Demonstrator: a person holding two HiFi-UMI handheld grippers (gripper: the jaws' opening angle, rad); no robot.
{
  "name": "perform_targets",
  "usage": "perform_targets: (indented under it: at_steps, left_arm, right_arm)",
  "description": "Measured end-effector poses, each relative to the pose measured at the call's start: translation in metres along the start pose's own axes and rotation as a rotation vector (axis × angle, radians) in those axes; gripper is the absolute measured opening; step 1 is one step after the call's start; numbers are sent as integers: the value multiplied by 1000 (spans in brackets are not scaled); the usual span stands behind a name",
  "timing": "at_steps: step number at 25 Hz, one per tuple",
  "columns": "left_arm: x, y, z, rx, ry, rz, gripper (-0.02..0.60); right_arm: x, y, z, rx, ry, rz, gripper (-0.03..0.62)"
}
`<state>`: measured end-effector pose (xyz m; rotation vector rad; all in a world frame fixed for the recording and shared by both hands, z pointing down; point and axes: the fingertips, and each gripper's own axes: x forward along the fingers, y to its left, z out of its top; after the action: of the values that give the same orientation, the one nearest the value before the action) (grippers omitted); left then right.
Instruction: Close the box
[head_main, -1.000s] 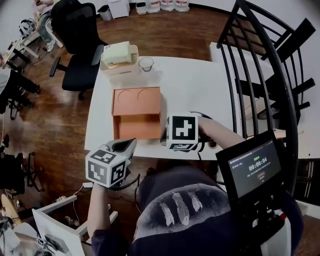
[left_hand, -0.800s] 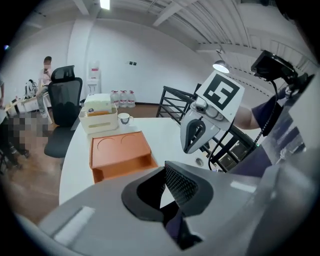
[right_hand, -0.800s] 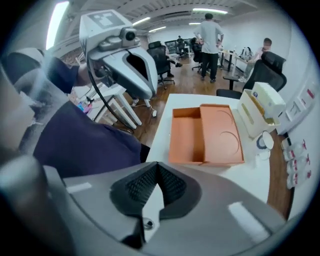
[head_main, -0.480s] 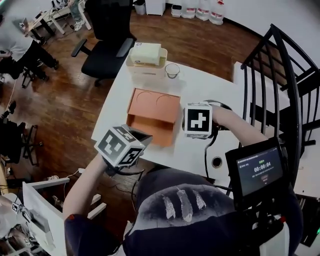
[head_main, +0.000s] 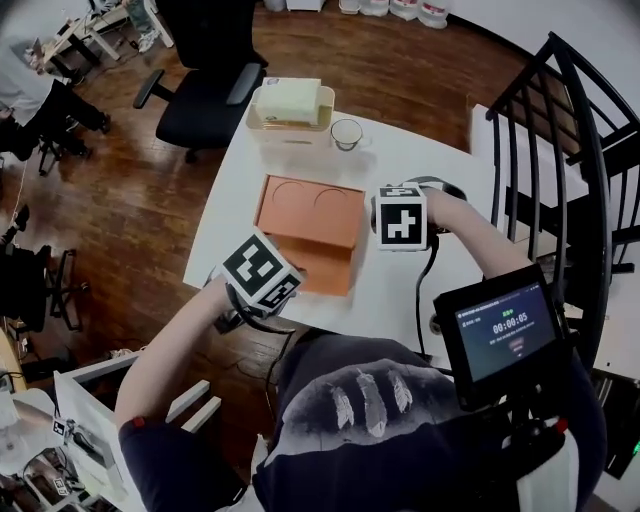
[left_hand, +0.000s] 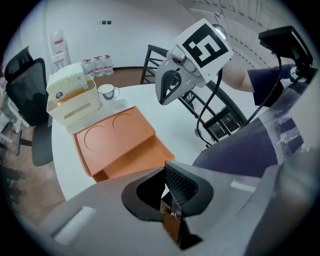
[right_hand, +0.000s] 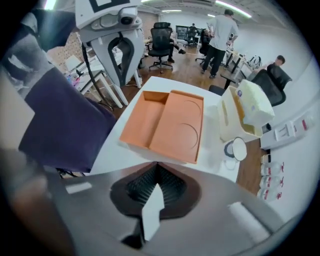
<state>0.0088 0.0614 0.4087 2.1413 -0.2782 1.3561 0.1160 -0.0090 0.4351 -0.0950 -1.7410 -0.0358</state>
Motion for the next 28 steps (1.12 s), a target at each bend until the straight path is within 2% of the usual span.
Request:
perform_targets:
  at_steps: [2,4,6,8,14,17,19,26,28]
  left_arm:
    - [7,-1,-2,-13,-7,11,15]
    - [9,-4,-4,-48,-36,18,15]
    - [14,-8,-15,-108,-74,7,15]
    - [23,-6,-33,-175,-97,1,15]
    - [52,0,-71,-345,-96,5,15]
    - [64,-3,-84,-391,-87,19,15]
    - [73,1,-102,-412,-57,60,15]
    - [105,25,-135,-509,-37,138,15]
    - [110,37,-141,-535,-33,166,15]
  right_arm:
    - [2,-17,-3,4,-37,-64,5]
    - [1,-43,-2,61,-100,-138,5]
    - [3,-73,1,131,-154,-204,5]
    - [12,-104,6,155,-162,-246,5]
    - [60,-163,30,60,-95,-220,5]
    - [83,-172,41,20,-57,-192,5]
    - [99,-178,49,-1,-30,-176,5]
    - [138,-206,58,34,5,-159,5]
    - [150,-207,59,61,5,-130,5]
